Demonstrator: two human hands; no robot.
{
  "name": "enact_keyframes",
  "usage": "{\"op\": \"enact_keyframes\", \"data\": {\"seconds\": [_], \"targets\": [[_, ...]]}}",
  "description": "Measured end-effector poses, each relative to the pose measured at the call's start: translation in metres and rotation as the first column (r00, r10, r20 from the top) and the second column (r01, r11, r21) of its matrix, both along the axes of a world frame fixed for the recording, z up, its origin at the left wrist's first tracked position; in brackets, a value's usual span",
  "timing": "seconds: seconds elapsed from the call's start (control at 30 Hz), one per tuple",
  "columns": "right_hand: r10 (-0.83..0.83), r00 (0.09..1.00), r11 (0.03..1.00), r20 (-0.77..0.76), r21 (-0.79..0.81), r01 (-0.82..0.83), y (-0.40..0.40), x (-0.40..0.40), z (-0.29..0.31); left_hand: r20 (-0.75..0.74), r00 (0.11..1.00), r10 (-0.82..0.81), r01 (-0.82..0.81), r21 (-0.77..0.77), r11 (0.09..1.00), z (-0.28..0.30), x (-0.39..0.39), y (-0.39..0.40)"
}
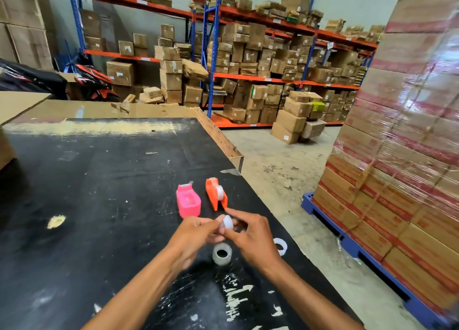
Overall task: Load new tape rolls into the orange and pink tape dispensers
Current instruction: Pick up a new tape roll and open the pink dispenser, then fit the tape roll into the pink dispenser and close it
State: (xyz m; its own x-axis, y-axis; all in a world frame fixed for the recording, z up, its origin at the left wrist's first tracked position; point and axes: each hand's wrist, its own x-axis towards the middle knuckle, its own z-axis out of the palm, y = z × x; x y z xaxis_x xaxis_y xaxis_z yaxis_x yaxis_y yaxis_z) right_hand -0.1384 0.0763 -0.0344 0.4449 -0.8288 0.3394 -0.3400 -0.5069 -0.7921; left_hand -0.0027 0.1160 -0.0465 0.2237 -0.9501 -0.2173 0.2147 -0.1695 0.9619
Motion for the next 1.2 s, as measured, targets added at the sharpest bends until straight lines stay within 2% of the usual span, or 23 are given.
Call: {"op": "enact_keyframes", "data": {"seconds": [0.17,0.33,0.4,0.43,0.47,0.53,0.57,0.63,0.73,0.87,1.03,1.1,1.17,1.2], "targets": [[0.062,0.998,0.997,0.009,0.042,-0.062,-0.008,-0.014,0.006,-0.105,0.993,-0.053,0.052,-0.013,0.999,0.006,-0.004,0.007],[0.128,0.992,0.992,-0.011,0.022,-0.128,-0.023,-0.030,0.010,-0.046,0.999,-0.007,0.006,-0.015,1.000,0.013,-0.008,0.005],[0.124,0.989,0.992,-0.086,-0.016,-0.126,-0.030,-0.037,0.011,-0.024,0.998,0.052,-0.052,0.003,0.999,0.012,-0.009,0.004],[0.135,0.972,0.988,-0.193,-0.051,-0.147,-0.035,-0.041,0.011,-0.022,0.995,0.093,-0.093,0.008,0.996,0.011,-0.009,0.004],[0.150,0.922,0.978,-0.357,-0.083,-0.192,-0.039,-0.044,0.009,-0.024,0.992,0.127,-0.127,0.011,0.992,0.011,-0.009,0.006],[0.164,0.724,0.944,-0.670,-0.106,-0.312,-0.041,-0.046,0.003,-0.027,0.985,0.170,-0.169,0.015,0.985,0.010,-0.010,0.010],[0.176,0.648,0.927,-0.741,-0.097,-0.362,-0.039,-0.045,0.000,-0.029,0.982,0.185,-0.185,0.015,0.983,0.009,-0.010,0.013],[0.231,0.591,0.905,-0.773,-0.054,-0.423,-0.038,-0.044,-0.005,-0.048,0.975,0.218,-0.218,0.008,0.976,0.008,-0.012,0.019],[0.280,0.608,0.889,-0.742,-0.038,-0.456,-0.042,-0.040,0.004,-0.064,0.960,0.273,-0.273,0.013,0.962,0.007,-0.013,0.027],[0.327,0.633,0.869,-0.702,-0.039,-0.493,-0.046,-0.019,0.008,-0.001,0.928,0.372,-0.372,-0.012,0.928,0.005,-0.016,0.039],[0.356,0.572,0.850,-0.739,0.002,-0.526,-0.039,0.011,-0.011,-0.007,0.861,0.509,-0.509,-0.059,0.859,0.003,-0.019,0.062],[0.434,0.665,0.870,-0.607,0.092,-0.484,-0.041,0.016,-0.011,0.000,0.839,0.544,-0.543,-0.069,0.837,0.002,-0.019,0.069],[0.568,0.767,0.820,-0.299,0.280,-0.498,-0.041,0.021,-0.002,-0.010,0.807,0.590,-0.589,-0.079,0.805,0.002,-0.018,0.076],[0.616,0.777,0.756,-0.129,0.371,-0.539,-0.042,0.021,0.005,-0.019,0.796,0.605,-0.604,-0.083,0.793,0.002,-0.018,0.077]]}}
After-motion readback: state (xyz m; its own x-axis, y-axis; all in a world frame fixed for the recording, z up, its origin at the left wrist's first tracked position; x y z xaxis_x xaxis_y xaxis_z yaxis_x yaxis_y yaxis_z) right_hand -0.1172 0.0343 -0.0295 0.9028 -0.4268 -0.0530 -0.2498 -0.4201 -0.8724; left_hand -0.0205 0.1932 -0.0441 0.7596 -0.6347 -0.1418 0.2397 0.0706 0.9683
